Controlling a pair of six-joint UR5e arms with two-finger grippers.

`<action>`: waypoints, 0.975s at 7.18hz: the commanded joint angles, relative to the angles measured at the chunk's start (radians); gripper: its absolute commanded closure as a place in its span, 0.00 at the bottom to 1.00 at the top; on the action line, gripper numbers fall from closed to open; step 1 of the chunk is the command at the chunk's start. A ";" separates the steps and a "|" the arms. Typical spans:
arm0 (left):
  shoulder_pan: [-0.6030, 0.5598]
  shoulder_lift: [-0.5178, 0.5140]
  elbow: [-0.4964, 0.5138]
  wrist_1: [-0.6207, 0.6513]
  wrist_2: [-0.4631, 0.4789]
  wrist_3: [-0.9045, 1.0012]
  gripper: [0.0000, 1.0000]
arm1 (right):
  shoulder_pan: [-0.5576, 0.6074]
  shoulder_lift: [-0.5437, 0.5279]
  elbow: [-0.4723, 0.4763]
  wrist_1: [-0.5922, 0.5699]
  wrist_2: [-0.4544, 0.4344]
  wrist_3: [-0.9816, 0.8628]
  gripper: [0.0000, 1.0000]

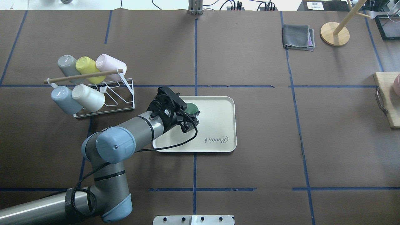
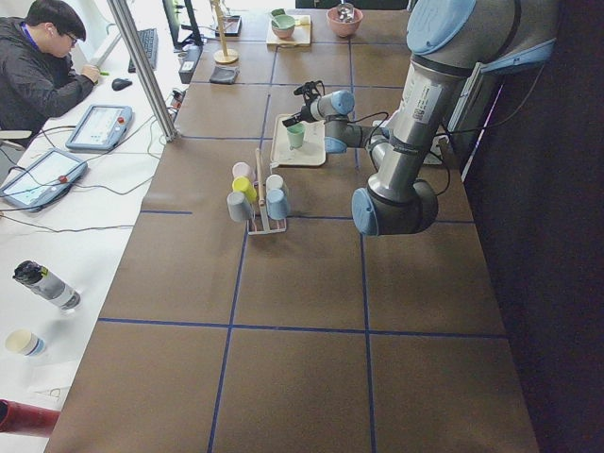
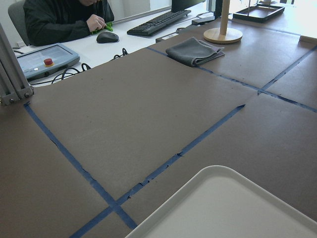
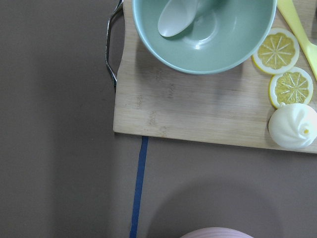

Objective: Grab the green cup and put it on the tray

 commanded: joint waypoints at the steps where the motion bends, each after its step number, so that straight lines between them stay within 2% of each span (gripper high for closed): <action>1: -0.106 0.005 -0.109 0.230 -0.193 0.070 0.00 | 0.000 0.009 -0.002 0.000 -0.001 0.000 0.00; 5: -0.231 0.014 -0.355 0.784 -0.210 0.490 0.00 | 0.000 0.016 0.003 0.000 0.000 0.001 0.00; 6: -0.271 0.053 -0.405 0.870 -0.210 0.620 0.00 | 0.000 0.016 0.003 0.000 -0.001 0.000 0.00; 7: -0.322 0.087 -0.409 0.878 -0.214 0.690 0.00 | 0.000 0.016 0.003 0.000 -0.001 0.000 0.00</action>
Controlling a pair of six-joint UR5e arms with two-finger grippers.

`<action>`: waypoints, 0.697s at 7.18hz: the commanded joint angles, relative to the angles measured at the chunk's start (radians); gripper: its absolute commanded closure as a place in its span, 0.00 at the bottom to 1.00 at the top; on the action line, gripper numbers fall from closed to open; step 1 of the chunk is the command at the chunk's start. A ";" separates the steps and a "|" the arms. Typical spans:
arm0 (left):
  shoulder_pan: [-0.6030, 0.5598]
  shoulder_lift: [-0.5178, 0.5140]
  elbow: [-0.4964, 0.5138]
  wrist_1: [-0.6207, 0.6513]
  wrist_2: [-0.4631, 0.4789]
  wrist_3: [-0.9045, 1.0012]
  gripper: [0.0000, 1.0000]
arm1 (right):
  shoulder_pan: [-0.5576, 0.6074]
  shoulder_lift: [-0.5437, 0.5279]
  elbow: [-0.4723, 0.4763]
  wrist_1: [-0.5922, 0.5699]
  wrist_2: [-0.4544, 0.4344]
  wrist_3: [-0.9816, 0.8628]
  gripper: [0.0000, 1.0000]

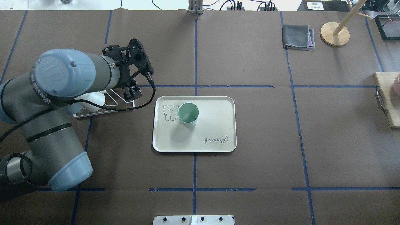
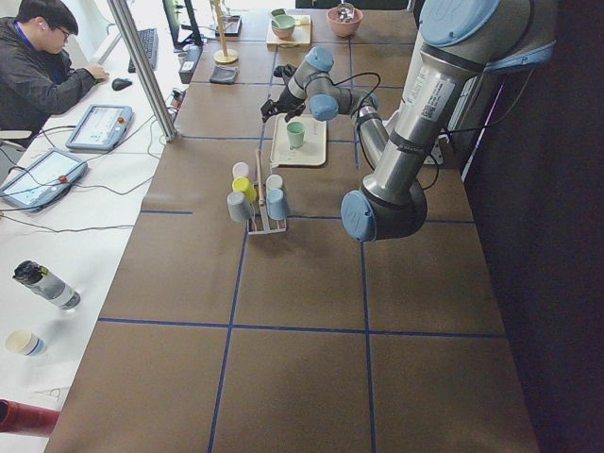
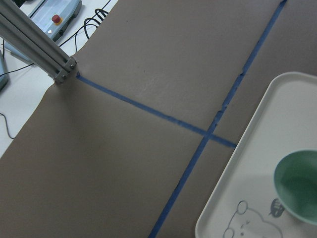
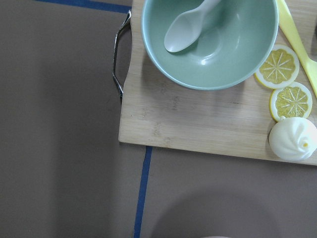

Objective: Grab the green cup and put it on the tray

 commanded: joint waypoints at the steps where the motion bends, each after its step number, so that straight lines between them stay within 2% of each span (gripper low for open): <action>1: -0.115 0.065 -0.020 0.074 -0.058 0.146 0.00 | 0.000 0.000 0.002 0.000 0.001 0.000 0.00; 2: -0.207 0.077 -0.006 0.104 -0.158 0.152 0.00 | 0.000 0.000 0.000 0.000 0.000 0.000 0.00; 3: -0.323 0.121 0.017 0.109 -0.309 0.152 0.00 | 0.000 0.000 0.002 0.000 0.000 -0.002 0.00; 4: -0.446 0.129 0.090 0.109 -0.443 0.152 0.00 | 0.000 0.000 -0.001 0.020 0.000 0.000 0.00; 5: -0.567 0.186 0.143 0.109 -0.585 0.146 0.00 | 0.000 -0.003 -0.006 0.034 0.000 0.000 0.00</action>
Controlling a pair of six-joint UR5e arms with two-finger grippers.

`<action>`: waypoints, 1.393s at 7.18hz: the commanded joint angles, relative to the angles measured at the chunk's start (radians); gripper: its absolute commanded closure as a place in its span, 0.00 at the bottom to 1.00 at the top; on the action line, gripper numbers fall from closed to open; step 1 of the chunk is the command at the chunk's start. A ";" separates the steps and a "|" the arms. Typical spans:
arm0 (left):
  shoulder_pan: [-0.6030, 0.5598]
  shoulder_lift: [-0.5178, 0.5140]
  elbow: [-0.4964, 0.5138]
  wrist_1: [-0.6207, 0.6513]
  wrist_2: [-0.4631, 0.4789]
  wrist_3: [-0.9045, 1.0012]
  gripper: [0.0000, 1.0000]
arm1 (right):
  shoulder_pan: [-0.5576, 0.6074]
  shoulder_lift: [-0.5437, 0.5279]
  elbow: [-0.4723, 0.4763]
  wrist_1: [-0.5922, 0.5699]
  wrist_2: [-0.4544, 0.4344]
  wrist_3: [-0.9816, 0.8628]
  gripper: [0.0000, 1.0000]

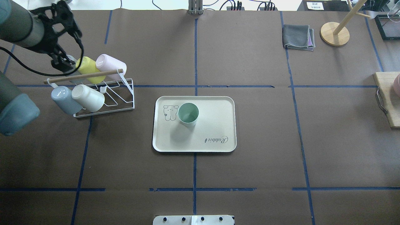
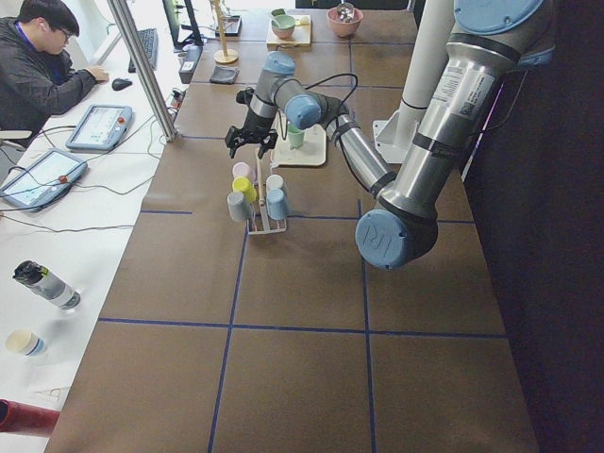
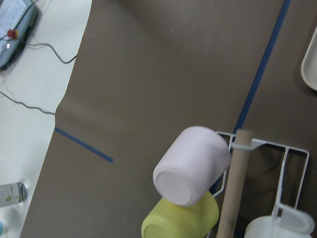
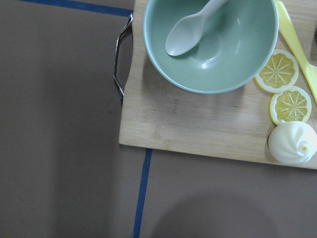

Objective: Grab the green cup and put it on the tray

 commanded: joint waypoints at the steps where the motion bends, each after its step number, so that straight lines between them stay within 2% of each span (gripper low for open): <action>1: -0.261 0.086 0.133 0.003 -0.264 -0.007 0.00 | 0.000 -0.002 -0.004 0.017 0.000 0.002 0.00; 2: -0.350 0.142 0.214 0.002 -0.350 -0.008 0.00 | 0.000 -0.002 -0.006 0.017 0.000 0.002 0.00; 3: -0.404 0.198 0.271 0.000 -0.398 -0.008 0.00 | 0.000 -0.002 -0.006 0.018 0.000 0.000 0.00; 4: -0.419 0.290 0.272 -0.010 -0.401 -0.008 0.00 | 0.000 -0.004 -0.006 0.017 0.000 0.002 0.00; 6: -0.443 0.355 0.286 -0.010 -0.400 -0.008 0.00 | 0.002 -0.004 -0.006 0.018 -0.002 0.002 0.00; 7: -0.452 0.430 0.283 -0.016 -0.401 -0.002 0.00 | 0.000 -0.004 -0.006 0.018 -0.002 0.003 0.00; 10: -0.451 0.457 0.283 -0.010 -0.392 -0.011 0.00 | 0.000 -0.002 -0.004 0.018 -0.002 0.017 0.00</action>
